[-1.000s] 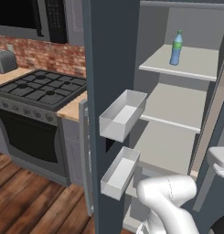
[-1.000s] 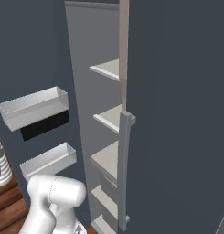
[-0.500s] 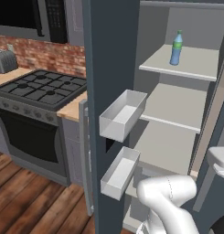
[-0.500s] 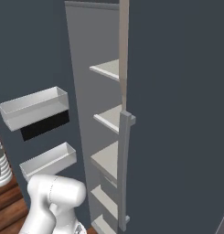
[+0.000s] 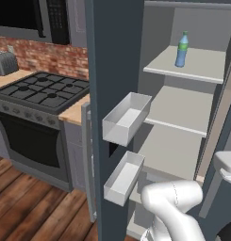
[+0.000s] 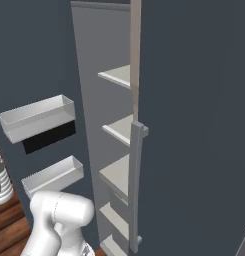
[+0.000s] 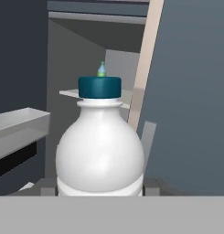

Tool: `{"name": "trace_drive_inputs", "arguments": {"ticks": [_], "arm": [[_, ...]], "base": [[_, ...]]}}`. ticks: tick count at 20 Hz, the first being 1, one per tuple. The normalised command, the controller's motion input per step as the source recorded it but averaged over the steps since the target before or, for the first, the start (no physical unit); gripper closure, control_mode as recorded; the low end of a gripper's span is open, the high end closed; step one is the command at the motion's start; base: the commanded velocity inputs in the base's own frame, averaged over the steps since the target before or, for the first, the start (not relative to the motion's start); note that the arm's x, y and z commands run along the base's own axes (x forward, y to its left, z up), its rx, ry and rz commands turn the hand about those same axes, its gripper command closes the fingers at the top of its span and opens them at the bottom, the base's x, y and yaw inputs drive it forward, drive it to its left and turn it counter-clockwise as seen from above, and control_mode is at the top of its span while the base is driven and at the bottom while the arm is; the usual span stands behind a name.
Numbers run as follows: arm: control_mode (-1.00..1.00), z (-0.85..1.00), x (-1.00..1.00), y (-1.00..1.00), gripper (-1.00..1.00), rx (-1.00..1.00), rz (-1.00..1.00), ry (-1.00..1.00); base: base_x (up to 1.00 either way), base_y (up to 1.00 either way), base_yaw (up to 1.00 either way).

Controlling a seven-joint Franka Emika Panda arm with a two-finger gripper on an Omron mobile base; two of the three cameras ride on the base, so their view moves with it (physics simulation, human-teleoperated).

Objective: Take the bottled waters from the counter and place them in the freezer to freeze. Close the freezer door after placing the bottles.

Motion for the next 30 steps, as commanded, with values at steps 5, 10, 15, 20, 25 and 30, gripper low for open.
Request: {"name": "trace_drive_inputs", "arguments": {"ticks": [5,10,15,20,25,30], "arm": [[1.00,0.00,0.00,0.00,1.00,0.00,0.00,0.00],[1.00,0.00,0.00,0.00,1.00,0.00,0.00,0.00],[-1.00,0.00,0.00,0.00,1.00,0.00,0.00,0.00],[-1.00,0.00,0.08,-0.05,1.00,0.00,0.02,0.00],[-1.00,0.13,0.47,-0.12,1.00,0.18,-0.19,0.00],[-1.00,0.32,0.15,0.00,1.00,0.20,-0.23,-0.01]], "base": [[0.12,0.00,0.00],[0.02,0.00,0.00],[0.00,0.00,0.00],[0.00,0.00,0.00],[0.00,0.00,0.00],[0.00,0.00,0.00]]}}
